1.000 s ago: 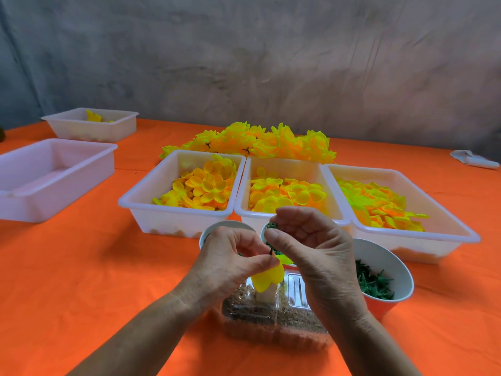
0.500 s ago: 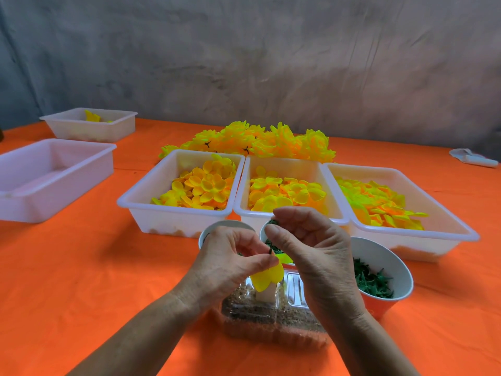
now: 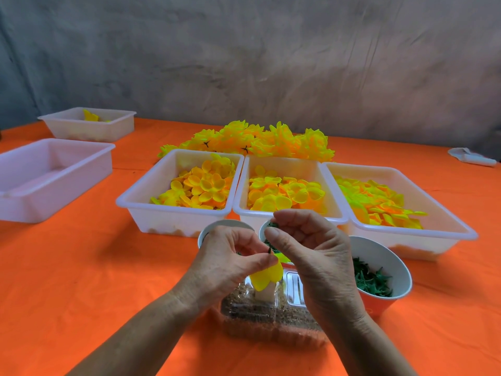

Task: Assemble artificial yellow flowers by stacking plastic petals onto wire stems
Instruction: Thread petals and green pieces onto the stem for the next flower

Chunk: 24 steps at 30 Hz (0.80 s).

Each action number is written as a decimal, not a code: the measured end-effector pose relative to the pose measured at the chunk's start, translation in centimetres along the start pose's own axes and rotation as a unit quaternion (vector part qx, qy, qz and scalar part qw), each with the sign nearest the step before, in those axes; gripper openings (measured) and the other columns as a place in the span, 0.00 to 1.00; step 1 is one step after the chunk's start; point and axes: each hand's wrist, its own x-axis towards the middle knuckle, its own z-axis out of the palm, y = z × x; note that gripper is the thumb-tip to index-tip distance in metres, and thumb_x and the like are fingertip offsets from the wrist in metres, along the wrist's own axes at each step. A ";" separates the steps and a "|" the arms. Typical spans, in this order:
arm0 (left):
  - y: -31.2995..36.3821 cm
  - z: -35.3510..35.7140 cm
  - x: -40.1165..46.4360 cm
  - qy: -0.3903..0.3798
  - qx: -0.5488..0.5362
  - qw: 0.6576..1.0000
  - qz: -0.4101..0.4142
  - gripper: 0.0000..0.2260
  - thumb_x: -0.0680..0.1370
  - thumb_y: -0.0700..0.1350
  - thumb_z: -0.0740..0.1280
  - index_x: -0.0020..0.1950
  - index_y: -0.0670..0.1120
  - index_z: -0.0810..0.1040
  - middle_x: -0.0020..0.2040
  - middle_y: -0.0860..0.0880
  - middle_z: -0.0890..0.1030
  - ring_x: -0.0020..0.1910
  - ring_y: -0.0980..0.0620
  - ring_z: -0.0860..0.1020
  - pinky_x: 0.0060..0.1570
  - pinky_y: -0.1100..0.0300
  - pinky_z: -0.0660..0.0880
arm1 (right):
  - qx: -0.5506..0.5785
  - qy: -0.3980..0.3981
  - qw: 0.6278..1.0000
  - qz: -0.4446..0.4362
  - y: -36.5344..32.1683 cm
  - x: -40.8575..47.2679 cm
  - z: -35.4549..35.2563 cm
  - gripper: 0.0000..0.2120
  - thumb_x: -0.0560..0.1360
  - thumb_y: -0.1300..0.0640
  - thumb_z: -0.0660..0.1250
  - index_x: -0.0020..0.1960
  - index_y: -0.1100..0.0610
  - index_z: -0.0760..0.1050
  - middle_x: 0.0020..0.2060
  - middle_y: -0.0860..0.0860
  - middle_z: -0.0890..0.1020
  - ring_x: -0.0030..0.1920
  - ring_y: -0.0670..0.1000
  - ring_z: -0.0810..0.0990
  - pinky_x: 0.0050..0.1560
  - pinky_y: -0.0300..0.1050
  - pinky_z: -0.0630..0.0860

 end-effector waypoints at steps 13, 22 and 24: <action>-0.2 0.0 0.1 -0.010 -0.015 1.000 0.008 0.08 0.68 0.38 0.76 0.32 0.46 0.80 0.31 0.50 0.78 0.32 0.57 0.74 0.35 0.63 0.71 | 0.049 0.001 0.999 0.012 0.5 0.0 0.1 0.15 0.65 0.73 0.71 0.48 0.59 0.80 0.37 0.54 0.83 0.38 0.47 0.82 0.39 0.37 0.78; -0.3 0.0 0.1 -0.008 -0.018 1.000 0.011 0.12 0.67 0.38 0.76 0.28 0.50 0.80 0.29 0.53 0.78 0.31 0.59 0.74 0.34 0.65 0.71 | 0.014 0.007 1.000 0.020 0.7 -0.3 -0.1 0.17 0.61 0.63 0.74 0.50 0.55 0.79 0.41 0.53 0.85 0.40 0.47 0.83 0.39 0.37 0.77; -0.3 0.0 0.1 -0.005 -0.020 1.000 0.010 0.11 0.67 0.38 0.76 0.29 0.49 0.80 0.30 0.51 0.78 0.32 0.57 0.75 0.36 0.62 0.72 | 0.012 0.005 1.000 0.018 0.7 -0.3 -0.2 0.17 0.61 0.62 0.74 0.50 0.55 0.79 0.40 0.52 0.85 0.40 0.46 0.83 0.38 0.36 0.77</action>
